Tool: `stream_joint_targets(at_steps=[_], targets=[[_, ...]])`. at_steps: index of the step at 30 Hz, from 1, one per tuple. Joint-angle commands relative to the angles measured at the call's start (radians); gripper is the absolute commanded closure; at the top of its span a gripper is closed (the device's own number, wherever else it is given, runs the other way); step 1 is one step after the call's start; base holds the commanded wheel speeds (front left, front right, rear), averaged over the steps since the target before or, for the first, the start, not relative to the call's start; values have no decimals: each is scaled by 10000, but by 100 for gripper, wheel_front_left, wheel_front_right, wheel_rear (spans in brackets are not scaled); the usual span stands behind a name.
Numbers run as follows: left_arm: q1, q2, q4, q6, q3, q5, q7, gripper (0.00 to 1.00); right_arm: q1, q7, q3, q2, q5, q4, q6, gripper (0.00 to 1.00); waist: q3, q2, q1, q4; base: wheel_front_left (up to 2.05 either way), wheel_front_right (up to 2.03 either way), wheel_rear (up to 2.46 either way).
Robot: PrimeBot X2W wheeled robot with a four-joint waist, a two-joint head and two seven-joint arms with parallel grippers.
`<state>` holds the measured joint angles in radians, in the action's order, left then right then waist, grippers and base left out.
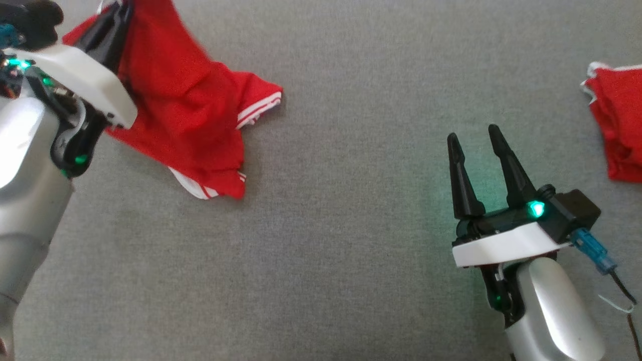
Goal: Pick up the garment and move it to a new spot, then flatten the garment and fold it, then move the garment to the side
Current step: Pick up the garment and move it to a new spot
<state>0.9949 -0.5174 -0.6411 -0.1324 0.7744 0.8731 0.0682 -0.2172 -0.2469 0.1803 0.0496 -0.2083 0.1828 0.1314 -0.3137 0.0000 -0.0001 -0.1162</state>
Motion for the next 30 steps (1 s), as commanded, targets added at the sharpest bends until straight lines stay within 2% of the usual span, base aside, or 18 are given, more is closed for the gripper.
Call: stream_joint_targets(at_steps=[1, 10, 16, 23, 30], targets=[[598, -358, 436, 18, -500, 127, -524, 100, 12, -105, 227, 7, -103, -207, -7, 0, 439, 0, 1, -22, 0, 0, 0], [717, -110, 2107, 158, -592, -282, -2217, 100, 275, -136, 238, 7, -350, -89, -7, 0, 1240, 0, 1, 316, 0, 0, 0], [828, -7, 2929, 508, -482, -541, -2210, 100, 311, -143, 290, 7, -503, -132, -7, 0, 1322, 0, 1, 839, 0, 0, 0], [1401, 85, 3507, 966, -407, -1065, -2210, 100, 204, -147, 447, 7, -814, -391, -7, 0, 976, 0, 1, 1912, 0, 0, 0], [2397, 382, 3690, 880, -90, -1795, -2373, 100, 50, -148, 551, 7, -1192, -578, -7, 0, 485, 0, 1, 3012, 0, 0, 0]])
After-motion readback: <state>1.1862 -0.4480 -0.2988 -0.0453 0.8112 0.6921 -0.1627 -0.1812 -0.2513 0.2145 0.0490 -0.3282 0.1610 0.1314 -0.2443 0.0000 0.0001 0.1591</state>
